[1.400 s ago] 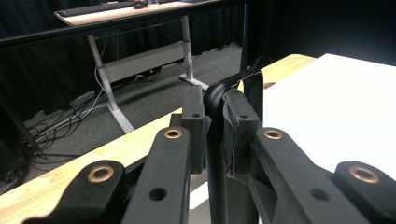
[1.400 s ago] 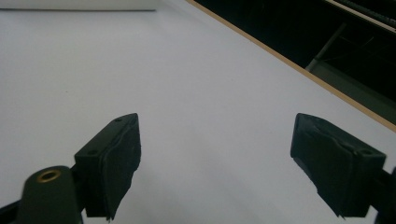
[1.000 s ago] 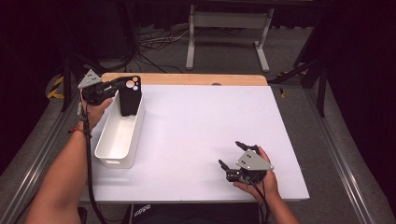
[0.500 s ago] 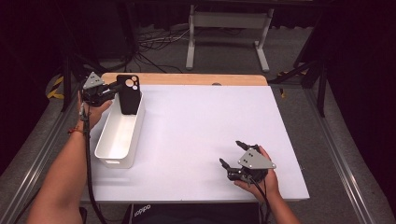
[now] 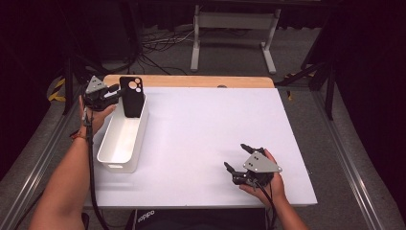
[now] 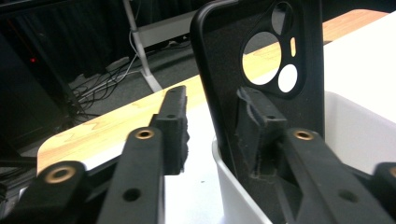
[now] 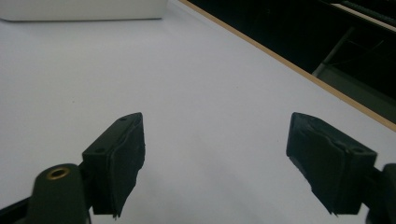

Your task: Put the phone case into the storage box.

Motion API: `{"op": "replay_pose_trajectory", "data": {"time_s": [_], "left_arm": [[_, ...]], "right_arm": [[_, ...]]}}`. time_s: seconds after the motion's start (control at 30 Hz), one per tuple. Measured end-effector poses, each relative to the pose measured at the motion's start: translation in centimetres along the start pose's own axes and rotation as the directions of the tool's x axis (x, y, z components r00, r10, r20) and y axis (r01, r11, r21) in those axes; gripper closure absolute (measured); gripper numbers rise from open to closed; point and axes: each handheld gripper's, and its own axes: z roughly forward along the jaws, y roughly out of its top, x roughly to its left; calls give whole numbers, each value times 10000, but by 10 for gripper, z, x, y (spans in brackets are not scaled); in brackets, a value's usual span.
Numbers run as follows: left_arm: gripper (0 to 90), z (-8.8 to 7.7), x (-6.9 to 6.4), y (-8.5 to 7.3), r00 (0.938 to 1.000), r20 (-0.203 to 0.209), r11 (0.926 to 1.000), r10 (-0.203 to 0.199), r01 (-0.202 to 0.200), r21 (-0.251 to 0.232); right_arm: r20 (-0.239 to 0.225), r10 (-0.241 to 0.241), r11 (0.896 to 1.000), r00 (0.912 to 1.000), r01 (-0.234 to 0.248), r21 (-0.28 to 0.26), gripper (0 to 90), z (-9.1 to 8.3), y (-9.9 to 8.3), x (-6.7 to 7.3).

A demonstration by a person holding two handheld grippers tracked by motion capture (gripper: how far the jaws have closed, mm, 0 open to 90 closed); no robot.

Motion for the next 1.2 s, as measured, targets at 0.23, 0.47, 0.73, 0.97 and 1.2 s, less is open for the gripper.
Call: {"op": "replay_pose_trajectory", "data": {"time_s": [0.23,0.47,0.73,0.97,1.2], "left_arm": [[503,-8,-2,1,9997,-228,10000,4,-6,-71],[390,-28,-14,7,9996,-230,9994,169,-175,-290],[336,-46,-26,17,9992,-179,9978,370,-380,-548],[305,-56,-35,18,9994,0,9957,349,-348,-855],[247,-65,-43,16,9991,247,9953,342,-318,-917]], "right_arm": [[38,3,10000,10000,-3,9,200,1,-1,-1],[102,26,9997,9999,-24,-222,197,-2,1,-3],[237,424,9986,9988,-416,-336,200,-3,4,-6],[222,435,9984,9988,-427,-362,202,-2,3,-8],[192,446,9977,9988,-435,-526,202,-3,4,-8]]}}
